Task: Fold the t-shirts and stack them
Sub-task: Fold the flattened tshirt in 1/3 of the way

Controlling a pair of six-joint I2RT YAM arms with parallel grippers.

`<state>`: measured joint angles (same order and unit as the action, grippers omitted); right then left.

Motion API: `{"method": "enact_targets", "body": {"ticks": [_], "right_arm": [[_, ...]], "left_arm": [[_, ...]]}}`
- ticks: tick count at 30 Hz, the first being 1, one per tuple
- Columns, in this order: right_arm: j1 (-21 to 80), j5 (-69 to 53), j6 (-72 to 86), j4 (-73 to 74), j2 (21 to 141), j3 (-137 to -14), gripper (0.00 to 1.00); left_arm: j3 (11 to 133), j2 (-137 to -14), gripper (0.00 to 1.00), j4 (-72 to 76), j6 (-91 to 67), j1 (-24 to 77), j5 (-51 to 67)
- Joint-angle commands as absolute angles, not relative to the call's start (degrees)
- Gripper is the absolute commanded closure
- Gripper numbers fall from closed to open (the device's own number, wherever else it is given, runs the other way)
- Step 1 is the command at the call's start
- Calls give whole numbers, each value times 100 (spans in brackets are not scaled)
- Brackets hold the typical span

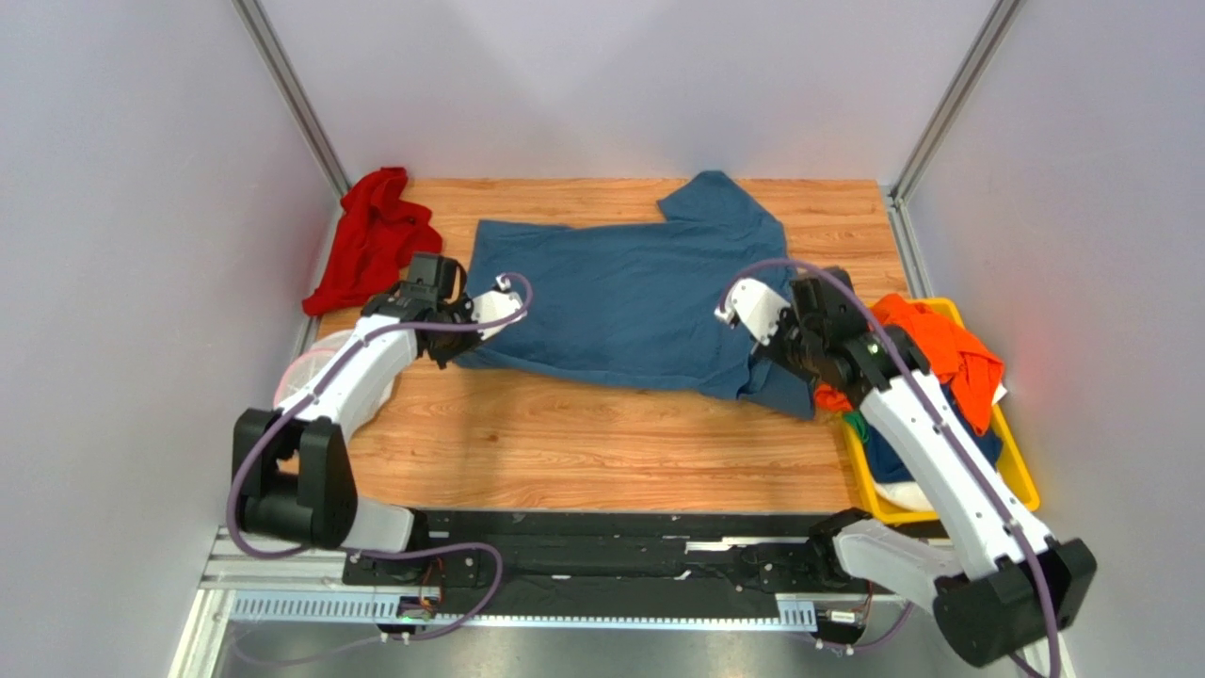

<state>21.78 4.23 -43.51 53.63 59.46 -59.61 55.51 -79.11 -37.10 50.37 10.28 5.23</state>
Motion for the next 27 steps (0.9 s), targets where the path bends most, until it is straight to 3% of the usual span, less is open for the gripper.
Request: {"method": "enact_targets", "body": {"ticks": [1,12,27], "right_arm": [[1714,44,-4755,4825,6782,-6984,100],[1415,-114,-4825,4685,9032,-8831,100],[1354,229,-4869,4781,11222,-10845,100]], "left_arm": [[6203,-8498,100,-3507,5203,958,484],[7197,-9895,100,-3463,5361,809,369],[7936,-10555,100,-3507,5493,738,264]]}}
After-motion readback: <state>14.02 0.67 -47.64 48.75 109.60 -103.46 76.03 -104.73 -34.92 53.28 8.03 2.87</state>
